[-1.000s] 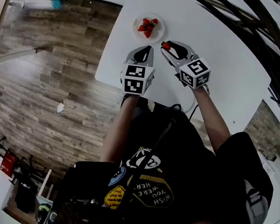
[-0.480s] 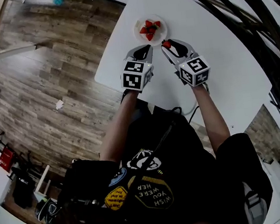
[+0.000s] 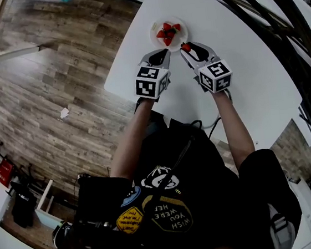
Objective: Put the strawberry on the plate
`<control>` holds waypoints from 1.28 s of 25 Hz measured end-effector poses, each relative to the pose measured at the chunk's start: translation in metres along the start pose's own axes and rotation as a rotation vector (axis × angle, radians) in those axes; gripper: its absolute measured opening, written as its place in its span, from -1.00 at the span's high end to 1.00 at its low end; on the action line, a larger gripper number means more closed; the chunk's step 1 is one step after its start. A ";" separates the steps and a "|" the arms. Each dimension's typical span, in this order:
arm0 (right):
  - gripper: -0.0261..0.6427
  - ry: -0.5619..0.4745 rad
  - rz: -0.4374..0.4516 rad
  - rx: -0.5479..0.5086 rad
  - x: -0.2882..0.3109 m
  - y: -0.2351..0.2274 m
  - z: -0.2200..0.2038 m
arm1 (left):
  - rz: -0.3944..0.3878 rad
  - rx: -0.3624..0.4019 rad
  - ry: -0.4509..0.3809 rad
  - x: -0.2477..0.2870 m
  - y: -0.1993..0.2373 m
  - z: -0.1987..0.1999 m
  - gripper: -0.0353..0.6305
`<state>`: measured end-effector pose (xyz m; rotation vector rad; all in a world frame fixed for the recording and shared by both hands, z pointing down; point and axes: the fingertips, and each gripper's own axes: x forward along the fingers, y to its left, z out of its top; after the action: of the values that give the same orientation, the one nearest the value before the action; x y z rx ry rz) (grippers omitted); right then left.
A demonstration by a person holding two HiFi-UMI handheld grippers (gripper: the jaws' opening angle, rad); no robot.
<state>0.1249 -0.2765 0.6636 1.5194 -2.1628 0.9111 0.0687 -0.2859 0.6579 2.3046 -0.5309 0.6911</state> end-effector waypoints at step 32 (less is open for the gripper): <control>0.49 0.087 -0.020 -0.040 0.055 -0.023 -0.018 | 0.022 -0.056 0.039 0.022 0.037 -0.019 0.89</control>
<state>0.1246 -0.3084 0.7168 1.4522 -2.0885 0.9054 0.0594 -0.3026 0.7010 2.2320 -0.5516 0.7208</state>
